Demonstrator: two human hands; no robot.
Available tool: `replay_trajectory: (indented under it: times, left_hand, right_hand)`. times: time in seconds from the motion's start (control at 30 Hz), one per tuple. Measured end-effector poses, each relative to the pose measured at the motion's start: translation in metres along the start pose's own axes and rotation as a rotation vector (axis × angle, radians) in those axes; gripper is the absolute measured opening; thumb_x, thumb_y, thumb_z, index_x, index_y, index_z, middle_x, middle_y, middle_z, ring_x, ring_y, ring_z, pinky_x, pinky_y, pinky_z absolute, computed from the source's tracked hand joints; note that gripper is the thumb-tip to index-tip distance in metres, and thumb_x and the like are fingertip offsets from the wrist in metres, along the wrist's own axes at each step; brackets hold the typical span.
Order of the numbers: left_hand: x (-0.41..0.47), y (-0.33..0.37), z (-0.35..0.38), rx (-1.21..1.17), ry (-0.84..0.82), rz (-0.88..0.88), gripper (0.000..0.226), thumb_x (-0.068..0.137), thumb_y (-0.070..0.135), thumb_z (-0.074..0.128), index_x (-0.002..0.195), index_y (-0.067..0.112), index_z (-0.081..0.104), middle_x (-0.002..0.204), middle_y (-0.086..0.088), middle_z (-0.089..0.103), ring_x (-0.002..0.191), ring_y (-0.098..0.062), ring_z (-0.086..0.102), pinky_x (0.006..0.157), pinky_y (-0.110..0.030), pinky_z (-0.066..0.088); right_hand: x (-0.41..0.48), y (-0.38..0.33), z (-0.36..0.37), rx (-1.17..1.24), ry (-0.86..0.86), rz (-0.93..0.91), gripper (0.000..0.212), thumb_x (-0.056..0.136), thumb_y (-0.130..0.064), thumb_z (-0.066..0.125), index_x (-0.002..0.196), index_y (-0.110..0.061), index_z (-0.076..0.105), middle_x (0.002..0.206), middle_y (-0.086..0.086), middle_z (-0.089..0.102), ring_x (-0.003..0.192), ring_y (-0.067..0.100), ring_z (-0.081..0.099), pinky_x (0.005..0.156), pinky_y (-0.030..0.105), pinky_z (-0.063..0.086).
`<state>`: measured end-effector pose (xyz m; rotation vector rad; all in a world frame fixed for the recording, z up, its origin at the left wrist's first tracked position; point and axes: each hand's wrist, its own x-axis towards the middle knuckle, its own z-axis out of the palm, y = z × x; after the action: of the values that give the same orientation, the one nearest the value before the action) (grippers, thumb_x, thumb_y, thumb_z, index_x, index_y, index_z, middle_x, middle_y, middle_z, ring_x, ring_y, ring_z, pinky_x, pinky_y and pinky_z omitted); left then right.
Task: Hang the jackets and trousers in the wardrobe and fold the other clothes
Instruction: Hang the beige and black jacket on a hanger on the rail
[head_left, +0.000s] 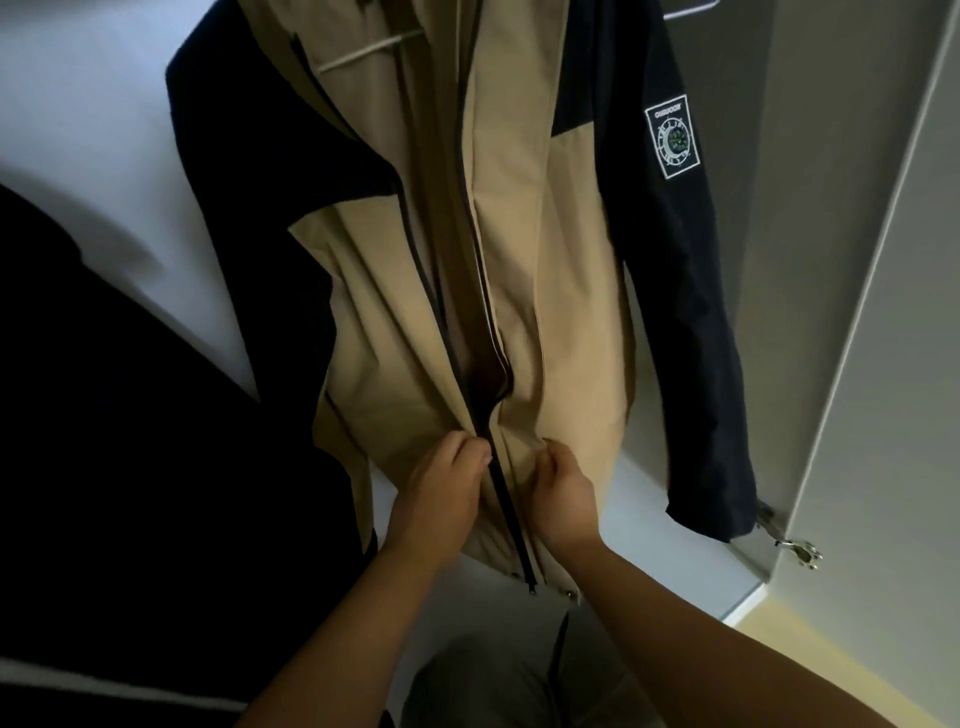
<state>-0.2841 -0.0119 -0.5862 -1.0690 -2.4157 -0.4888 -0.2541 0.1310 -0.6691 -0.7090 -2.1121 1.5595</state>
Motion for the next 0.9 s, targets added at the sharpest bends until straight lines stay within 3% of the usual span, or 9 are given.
replay_trajectory:
  times: [0.1,0.17,0.23,0.33,0.47,0.6,0.73,0.9]
  left_hand:
    - [0.008,0.003,-0.013,0.023,-0.076,-0.034,0.009,0.096,0.008,0.063,0.102,0.011,0.069,0.099,-0.008,0.065,0.085,-0.028,0.064,0.067,-0.042,0.054]
    - [0.016,0.007,-0.022,0.024,-0.056,-0.016,0.008,0.094,0.009,0.067,0.101,0.011,0.071,0.095,-0.007,0.068,0.083,-0.029,0.065,0.065,-0.034,0.051]
    - [0.023,0.012,-0.032,0.034,-0.034,0.022,0.007,0.089,0.008,0.073,0.095,0.012,0.072,0.090,-0.004,0.070,0.079,-0.027,0.065,0.063,-0.028,0.044]
    - [0.030,0.016,-0.040,-0.003,-0.079,0.020,0.006,0.095,0.016,0.067,0.099,0.014,0.070,0.096,-0.001,0.070,0.088,-0.023,0.063,0.071,-0.034,0.050]
    - [0.036,0.018,-0.042,-0.071,-0.153,0.006,0.003,0.096,0.017,0.063,0.098,0.020,0.064,0.095,0.005,0.065,0.088,-0.016,0.059,0.074,-0.041,0.053]
    - [0.049,0.014,-0.047,-0.044,-0.216,-0.021,0.022,0.095,0.012,0.061,0.085,0.026,0.049,0.083,0.010,0.055,0.077,-0.010,0.053,0.067,-0.044,0.054]
    - [0.083,0.013,-0.061,-0.097,-0.114,-0.056,0.028,0.096,0.015,0.061,0.082,0.030,0.043,0.082,0.010,0.052,0.075,-0.010,0.055,0.063,-0.044,0.056]
    - [0.103,0.015,-0.067,-0.206,0.061,-0.111,0.021,0.096,0.009,0.063,0.085,0.017,0.047,0.083,0.003,0.055,0.075,-0.016,0.057,0.064,-0.044,0.055]
  right_hand:
    - [0.001,-0.007,0.001,-0.003,-0.015,-0.027,0.028,0.106,-0.028,0.040,0.131,-0.019,0.051,0.106,0.002,0.060,0.094,0.021,0.059,0.082,0.033,0.046]
    - [0.000,-0.006,0.002,-0.019,-0.008,-0.028,0.027,0.108,-0.029,0.036,0.131,-0.020,0.047,0.104,0.002,0.060,0.098,0.027,0.061,0.090,0.037,0.047]
    - [-0.004,-0.005,0.004,-0.027,-0.019,-0.034,0.020,0.108,-0.033,0.032,0.120,-0.027,0.047,0.090,-0.003,0.061,0.089,0.027,0.064,0.083,0.040,0.049]
    - [-0.006,-0.004,0.008,-0.027,0.031,-0.032,0.019,0.106,-0.051,0.027,0.096,-0.041,0.041,0.076,-0.016,0.056,0.069,0.008,0.058,0.062,0.032,0.042]
    - [-0.003,0.002,0.019,-0.104,0.142,-0.022,0.035,0.098,-0.067,0.015,0.091,-0.040,0.036,0.067,-0.016,0.053,0.057,0.005,0.052,0.054,0.030,0.037]
    - [0.007,0.007,0.026,-0.147,0.169,-0.077,0.040,0.095,-0.068,0.007,0.089,-0.039,0.034,0.065,-0.014,0.053,0.052,0.006,0.052,0.047,0.027,0.036]
    - [0.019,0.005,0.028,-0.163,0.170,-0.130,0.031,0.101,-0.066,0.011,0.090,-0.055,0.038,0.059,-0.013,0.053,0.049,0.001,0.051,0.045,0.020,0.029]
    - [0.035,0.002,0.021,-0.218,0.181,-0.187,0.031,0.102,-0.065,0.014,0.088,-0.051,0.038,0.059,-0.013,0.051,0.050,0.001,0.047,0.047,0.021,0.024]
